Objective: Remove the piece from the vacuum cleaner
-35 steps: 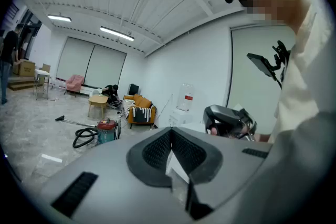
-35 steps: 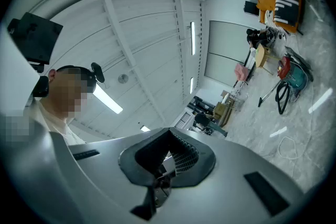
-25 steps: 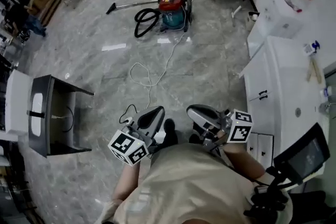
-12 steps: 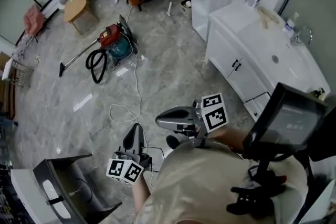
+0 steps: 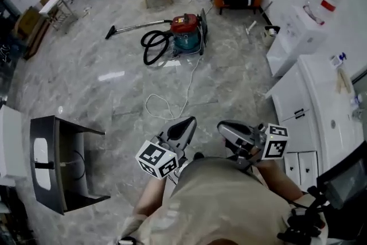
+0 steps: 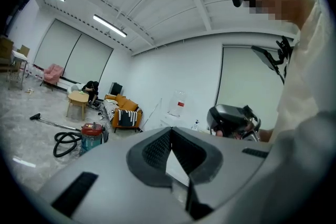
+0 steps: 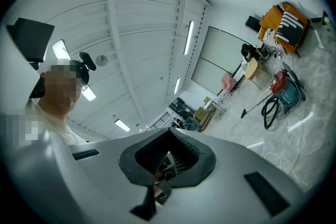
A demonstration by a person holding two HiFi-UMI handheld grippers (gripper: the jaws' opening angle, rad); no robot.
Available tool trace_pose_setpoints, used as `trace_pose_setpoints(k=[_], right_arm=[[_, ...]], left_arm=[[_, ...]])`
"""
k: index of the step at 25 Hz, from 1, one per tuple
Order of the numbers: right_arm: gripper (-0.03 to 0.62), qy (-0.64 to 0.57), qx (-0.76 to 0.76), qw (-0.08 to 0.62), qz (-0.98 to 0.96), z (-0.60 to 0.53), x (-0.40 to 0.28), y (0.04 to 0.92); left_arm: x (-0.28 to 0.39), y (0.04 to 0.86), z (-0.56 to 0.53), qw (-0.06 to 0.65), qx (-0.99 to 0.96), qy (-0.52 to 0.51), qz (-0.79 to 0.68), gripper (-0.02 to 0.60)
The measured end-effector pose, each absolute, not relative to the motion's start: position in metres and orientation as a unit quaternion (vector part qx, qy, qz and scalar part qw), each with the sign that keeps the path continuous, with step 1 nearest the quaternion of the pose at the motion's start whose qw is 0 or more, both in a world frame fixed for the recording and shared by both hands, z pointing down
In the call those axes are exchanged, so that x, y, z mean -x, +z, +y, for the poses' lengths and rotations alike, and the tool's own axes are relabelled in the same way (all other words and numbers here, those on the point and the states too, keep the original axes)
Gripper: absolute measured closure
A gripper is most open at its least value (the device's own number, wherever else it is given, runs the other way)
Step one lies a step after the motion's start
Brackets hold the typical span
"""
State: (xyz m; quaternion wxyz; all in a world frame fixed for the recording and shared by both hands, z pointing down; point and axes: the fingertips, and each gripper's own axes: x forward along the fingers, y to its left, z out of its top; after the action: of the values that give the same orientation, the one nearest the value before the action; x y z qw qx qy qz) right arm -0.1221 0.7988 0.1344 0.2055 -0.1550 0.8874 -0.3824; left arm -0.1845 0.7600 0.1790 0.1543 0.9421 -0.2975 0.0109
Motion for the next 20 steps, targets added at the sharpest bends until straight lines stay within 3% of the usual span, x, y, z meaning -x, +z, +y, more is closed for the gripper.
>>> trace_pose_setpoints(k=[10,20], right_arm=[[0.592,-0.396,0.101,0.143,0.902,0.772,0.208,0.140],[0.592,-0.416,0.069,0.113,0.900,0.743,0.236,0.152]], left_arm=[[0.256,0.186,0.741,0.164,-0.929,-0.018,-0.330,0.578],[0.278,0.191,0.717,0.174,-0.916,-0.020,-0.362,0.578]])
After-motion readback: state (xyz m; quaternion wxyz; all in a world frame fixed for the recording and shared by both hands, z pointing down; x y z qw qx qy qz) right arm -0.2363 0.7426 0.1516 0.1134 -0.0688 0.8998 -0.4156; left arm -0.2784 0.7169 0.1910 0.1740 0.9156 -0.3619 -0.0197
